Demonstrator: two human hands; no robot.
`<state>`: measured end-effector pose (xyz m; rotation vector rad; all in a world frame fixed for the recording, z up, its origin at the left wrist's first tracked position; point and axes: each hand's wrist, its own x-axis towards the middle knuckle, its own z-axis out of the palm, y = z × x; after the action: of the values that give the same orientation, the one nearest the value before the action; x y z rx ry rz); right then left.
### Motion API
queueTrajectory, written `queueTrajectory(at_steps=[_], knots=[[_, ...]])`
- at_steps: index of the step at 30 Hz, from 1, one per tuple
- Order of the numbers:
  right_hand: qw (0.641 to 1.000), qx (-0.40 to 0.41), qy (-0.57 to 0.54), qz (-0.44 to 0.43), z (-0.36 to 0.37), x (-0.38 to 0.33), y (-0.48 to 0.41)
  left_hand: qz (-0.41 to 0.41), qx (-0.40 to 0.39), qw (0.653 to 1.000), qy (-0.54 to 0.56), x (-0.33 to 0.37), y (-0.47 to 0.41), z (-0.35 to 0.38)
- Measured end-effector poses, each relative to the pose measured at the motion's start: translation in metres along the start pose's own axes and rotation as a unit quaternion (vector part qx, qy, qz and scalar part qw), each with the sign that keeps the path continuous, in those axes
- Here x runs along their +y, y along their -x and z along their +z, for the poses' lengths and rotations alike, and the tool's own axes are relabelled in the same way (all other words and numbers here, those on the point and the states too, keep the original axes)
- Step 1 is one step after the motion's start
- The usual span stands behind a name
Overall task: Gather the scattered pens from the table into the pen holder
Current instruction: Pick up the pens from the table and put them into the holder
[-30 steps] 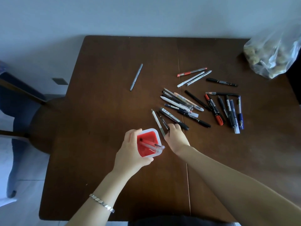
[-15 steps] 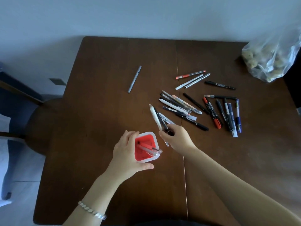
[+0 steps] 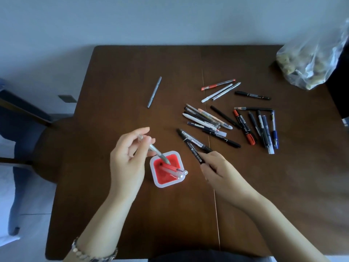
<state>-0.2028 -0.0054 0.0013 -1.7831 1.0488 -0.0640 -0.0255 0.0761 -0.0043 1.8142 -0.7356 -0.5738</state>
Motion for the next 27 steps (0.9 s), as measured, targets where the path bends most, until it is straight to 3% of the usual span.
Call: queueTrajectory(at_steps=[6,11,16,20,24,27], knots=[[0.993,0.078,0.088,-0.029,0.005,-0.002,-0.003,0.065,-0.089,0.985,-0.133,-0.031,0.02,0.007],[0.983,0.059,0.171,-0.028,0.042,-0.001,-0.032,0.003,-0.088,0.983,-0.161,-0.058,0.027,0.016],[0.98,0.108,0.15,-0.077,0.063,0.011,-0.047,0.061,-0.08,0.979,-0.175,-0.074,0.032,0.019],[0.982,0.117,0.097,-0.11,0.06,0.022,-0.029,0.067,-0.125,0.974,-0.176,-0.084,0.029,0.015],[0.977,0.206,0.036,-0.034,0.038,0.044,-0.028,0.014,-0.208,0.962,-0.177,-0.092,0.026,0.011],[0.976,0.197,0.079,0.057,0.028,0.072,-0.048,0.038,-0.217,0.955,-0.197,-0.097,0.025,0.014]])
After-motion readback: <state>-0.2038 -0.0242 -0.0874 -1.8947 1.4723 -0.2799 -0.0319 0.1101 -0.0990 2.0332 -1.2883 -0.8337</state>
